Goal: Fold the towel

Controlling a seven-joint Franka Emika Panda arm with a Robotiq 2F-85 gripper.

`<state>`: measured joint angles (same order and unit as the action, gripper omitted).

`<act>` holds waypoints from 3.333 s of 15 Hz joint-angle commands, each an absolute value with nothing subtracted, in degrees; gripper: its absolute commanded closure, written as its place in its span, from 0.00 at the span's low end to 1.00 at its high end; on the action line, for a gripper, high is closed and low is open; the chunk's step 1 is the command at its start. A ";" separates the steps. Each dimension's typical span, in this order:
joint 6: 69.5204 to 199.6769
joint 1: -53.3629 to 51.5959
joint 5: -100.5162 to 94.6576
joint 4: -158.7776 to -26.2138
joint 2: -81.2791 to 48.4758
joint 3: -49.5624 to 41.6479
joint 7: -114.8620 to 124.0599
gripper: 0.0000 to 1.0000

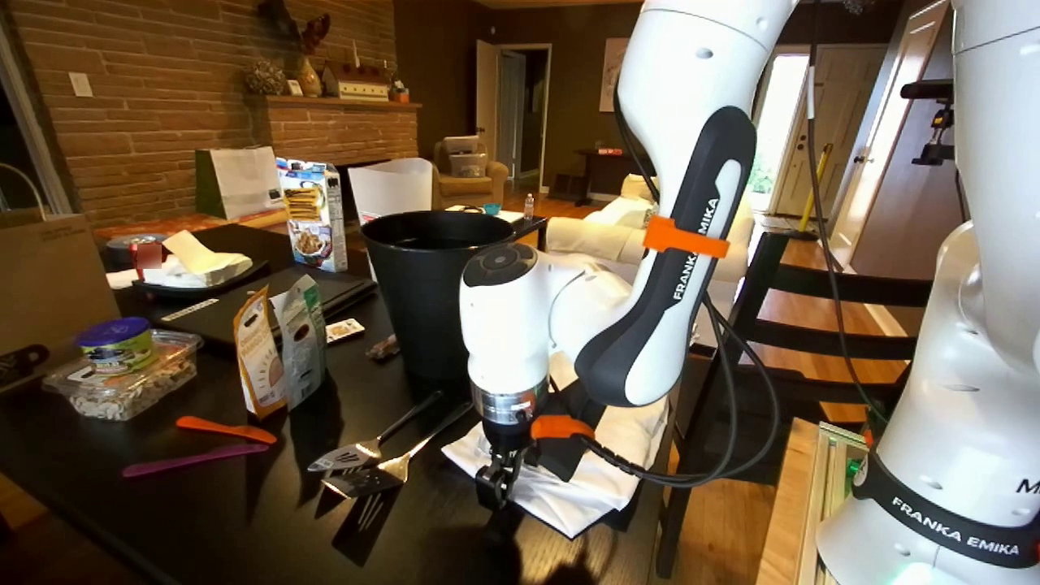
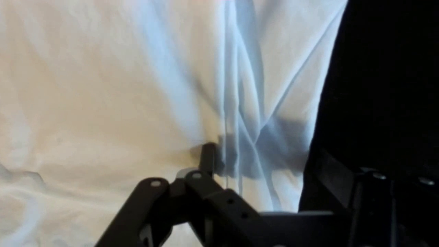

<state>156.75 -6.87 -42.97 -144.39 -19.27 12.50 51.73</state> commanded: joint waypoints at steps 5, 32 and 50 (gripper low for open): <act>155.86 -6.86 -42.05 -144.03 -19.38 12.58 51.80 0.81; 151.26 -6.48 -1.81 -144.31 -3.67 8.29 12.33 0.97; 140.34 -1.97 -20.58 -146.27 2.98 1.41 28.13 0.99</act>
<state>143.25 -3.09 -17.49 -144.65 0.76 1.65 24.31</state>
